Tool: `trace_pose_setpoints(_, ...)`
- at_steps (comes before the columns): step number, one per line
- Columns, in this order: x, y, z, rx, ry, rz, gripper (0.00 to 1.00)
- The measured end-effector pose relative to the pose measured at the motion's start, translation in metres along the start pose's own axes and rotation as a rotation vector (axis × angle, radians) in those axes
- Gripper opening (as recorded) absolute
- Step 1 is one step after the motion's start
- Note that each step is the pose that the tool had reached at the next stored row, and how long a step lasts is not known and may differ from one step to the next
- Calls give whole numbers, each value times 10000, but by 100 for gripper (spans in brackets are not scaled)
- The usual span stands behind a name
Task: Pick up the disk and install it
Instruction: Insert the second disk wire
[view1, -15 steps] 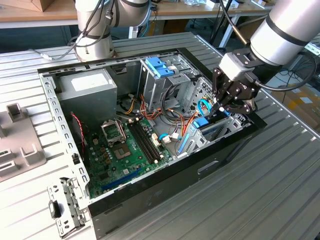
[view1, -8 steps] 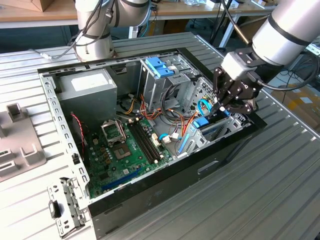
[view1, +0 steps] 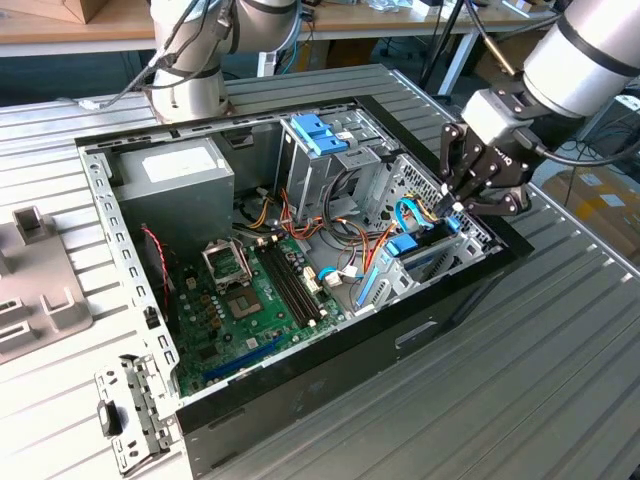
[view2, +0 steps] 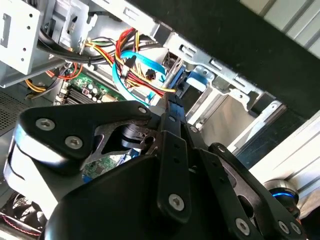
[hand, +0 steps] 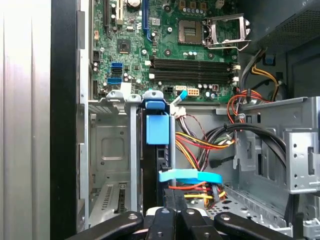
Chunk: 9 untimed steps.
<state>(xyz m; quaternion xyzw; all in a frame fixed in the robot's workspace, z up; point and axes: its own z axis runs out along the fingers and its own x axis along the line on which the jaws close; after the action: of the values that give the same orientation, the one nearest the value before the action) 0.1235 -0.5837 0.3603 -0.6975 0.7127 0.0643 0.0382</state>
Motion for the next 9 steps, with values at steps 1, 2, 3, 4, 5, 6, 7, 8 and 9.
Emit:
trace_pose_setpoints(1,-3,-14,-22,-2,-20,-1,11)
trace_pose_setpoints(2,-6,-26,-40,-4,-37,-1,11)
trace_pose_setpoints(3,-8,-37,-50,-7,-44,-1,11)
trace_pose_setpoints(4,-8,-39,-51,-7,-45,-1,11)
trace_pose_setpoints(5,-8,-39,-51,-8,-47,0,11)
trace_pose_setpoints(6,-8,-39,-51,-8,-48,0,11)
trace_pose_setpoints(7,-8,-39,-52,-8,-47,-1,11)
trace_pose_setpoints(8,-8,-39,-52,-8,-48,-1,11)
trace_pose_setpoints(9,-8,-39,-52,-8,-50,-1,11)
